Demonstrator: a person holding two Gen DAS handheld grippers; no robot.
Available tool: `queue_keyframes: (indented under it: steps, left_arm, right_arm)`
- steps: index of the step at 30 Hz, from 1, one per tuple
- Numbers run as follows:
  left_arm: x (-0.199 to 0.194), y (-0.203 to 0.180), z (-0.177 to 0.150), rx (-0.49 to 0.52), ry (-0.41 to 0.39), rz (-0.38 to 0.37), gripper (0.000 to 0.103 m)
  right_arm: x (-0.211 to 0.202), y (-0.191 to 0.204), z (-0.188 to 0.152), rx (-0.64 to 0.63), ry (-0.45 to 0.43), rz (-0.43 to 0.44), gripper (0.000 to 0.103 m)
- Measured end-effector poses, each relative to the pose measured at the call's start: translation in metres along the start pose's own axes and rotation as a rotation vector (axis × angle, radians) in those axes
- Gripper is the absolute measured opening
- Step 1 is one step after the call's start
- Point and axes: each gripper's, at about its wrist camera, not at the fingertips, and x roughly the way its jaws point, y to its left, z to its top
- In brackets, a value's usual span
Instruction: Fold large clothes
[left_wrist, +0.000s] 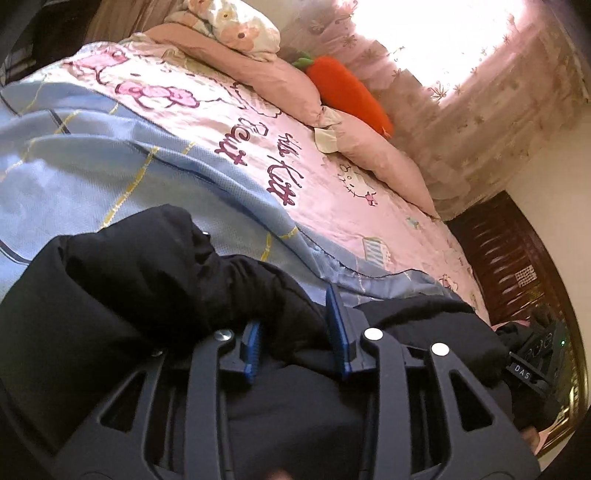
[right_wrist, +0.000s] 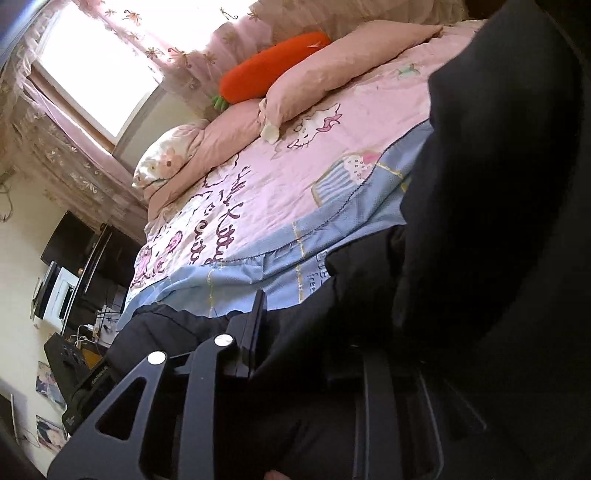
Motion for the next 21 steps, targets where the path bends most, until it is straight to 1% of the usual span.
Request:
queue_keyframes:
  steps: [1, 2, 3, 4, 5, 6, 9, 11, 13, 14, 15, 16, 17, 18, 20, 21]
  left_arm:
    - [-0.003, -0.003, 0.002, 0.007, -0.003, -0.018, 0.055]
    - [-0.002, -0.008, 0.005, 0.011, -0.005, -0.033, 0.068]
    - [-0.007, -0.012, 0.007, 0.024, -0.001, -0.069, 0.101]
    - [-0.011, -0.020, 0.009, 0.043, 0.001, -0.070, 0.101]
    - [-0.013, -0.025, 0.011, 0.058, 0.002, -0.061, 0.101]
    - [-0.016, -0.031, 0.012, 0.071, 0.005, -0.061, 0.101]
    - [-0.028, -0.043, 0.018, 0.099, 0.017, -0.024, 0.101]
    - [-0.050, -0.054, 0.024, 0.122, -0.042, 0.022, 0.101]
    - [-0.086, -0.074, 0.033, 0.156, -0.135, 0.070, 0.101]
    - [-0.101, -0.086, 0.034, 0.181, -0.166, 0.095, 0.101]
    - [-0.109, -0.096, 0.035, 0.208, -0.179, 0.120, 0.101]
    - [-0.117, -0.108, 0.033, 0.250, -0.188, 0.158, 0.101]
    - [-0.122, -0.122, 0.029, 0.294, -0.197, 0.216, 0.101]
    - [-0.123, -0.133, 0.022, 0.328, -0.195, 0.265, 0.101]
    - [-0.118, -0.143, 0.007, 0.371, -0.200, 0.298, 0.101]
    - [-0.108, -0.145, -0.002, 0.386, -0.188, 0.301, 0.101]
  right_arm:
    - [-0.002, 0.001, 0.001, 0.016, 0.003, 0.003, 0.028]
    - [-0.005, -0.002, 0.001, 0.071, -0.002, 0.037, 0.039]
    - [-0.006, -0.003, 0.004, 0.120, -0.008, 0.093, 0.053]
    - [-0.009, -0.002, 0.005, 0.155, -0.009, 0.164, 0.092]
    - [-0.015, 0.005, 0.007, 0.172, -0.005, 0.186, 0.102]
    - [-0.021, 0.011, 0.010, 0.158, -0.008, 0.148, 0.102]
    - [-0.037, 0.037, 0.015, 0.079, -0.006, 0.099, 0.102]
    - [-0.052, 0.052, 0.015, 0.039, -0.015, 0.076, 0.102]
    - [-0.077, 0.073, 0.012, -0.043, -0.069, 0.028, 0.102]
    - [-0.094, 0.087, 0.008, -0.112, -0.117, -0.041, 0.102]
    - [-0.105, 0.098, 0.003, -0.165, -0.154, -0.113, 0.102]
    - [-0.113, 0.104, -0.003, -0.210, -0.182, -0.168, 0.102]
    - [-0.117, 0.113, -0.010, -0.264, -0.201, -0.237, 0.102]
    - [-0.118, 0.118, -0.015, -0.301, -0.207, -0.291, 0.102]
    - [-0.108, 0.121, -0.030, -0.351, -0.218, -0.409, 0.102]
    - [-0.103, 0.117, -0.035, -0.344, -0.226, -0.430, 0.102]
